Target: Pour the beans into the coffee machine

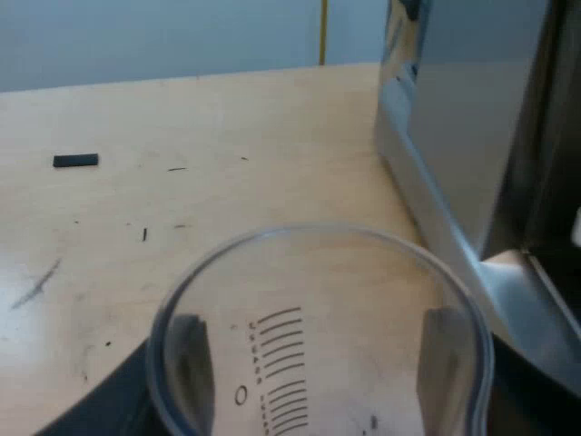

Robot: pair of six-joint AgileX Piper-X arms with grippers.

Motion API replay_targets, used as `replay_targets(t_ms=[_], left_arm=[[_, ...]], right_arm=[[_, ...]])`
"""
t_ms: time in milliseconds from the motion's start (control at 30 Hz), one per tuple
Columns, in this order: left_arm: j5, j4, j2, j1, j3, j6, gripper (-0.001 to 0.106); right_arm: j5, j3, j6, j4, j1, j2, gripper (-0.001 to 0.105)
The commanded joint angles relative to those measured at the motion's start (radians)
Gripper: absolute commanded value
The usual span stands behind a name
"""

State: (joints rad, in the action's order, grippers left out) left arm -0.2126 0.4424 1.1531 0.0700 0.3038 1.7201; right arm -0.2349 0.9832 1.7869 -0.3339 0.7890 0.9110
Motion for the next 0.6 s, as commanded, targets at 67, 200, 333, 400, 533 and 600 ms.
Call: replay_targets(t_ms=[67,200,333,400,533,600], left_arm=[[-0.009,-0.167,-0.163,-0.003,0.0,0.008,0.029],[-0.009,-0.348,-0.315,-0.003,0.018,0.006,0.029],[-0.009,-0.531,-0.471,-0.003,0.06,0.003,0.029],[-0.009,-0.621,-0.521,-0.003,0.089,0.003,0.029],[-0.009,-0.817,-0.613,-0.003,0.173,0.003,0.029],[-0.009,-0.884,-0.636,-0.003,0.21,0.0,0.029]], right_arm=[[-0.008,0.006,0.004,0.017,0.0,-0.039,0.079],[0.001,0.006,0.004,0.017,0.0,-0.079,0.079],[0.016,0.006,0.004,0.017,0.0,-0.132,0.079],[0.016,0.006,0.004,0.017,0.0,-0.158,0.079],[0.033,0.006,0.004,0.017,0.0,-0.209,0.079],[0.051,0.006,0.004,0.017,0.0,-0.234,0.079]])
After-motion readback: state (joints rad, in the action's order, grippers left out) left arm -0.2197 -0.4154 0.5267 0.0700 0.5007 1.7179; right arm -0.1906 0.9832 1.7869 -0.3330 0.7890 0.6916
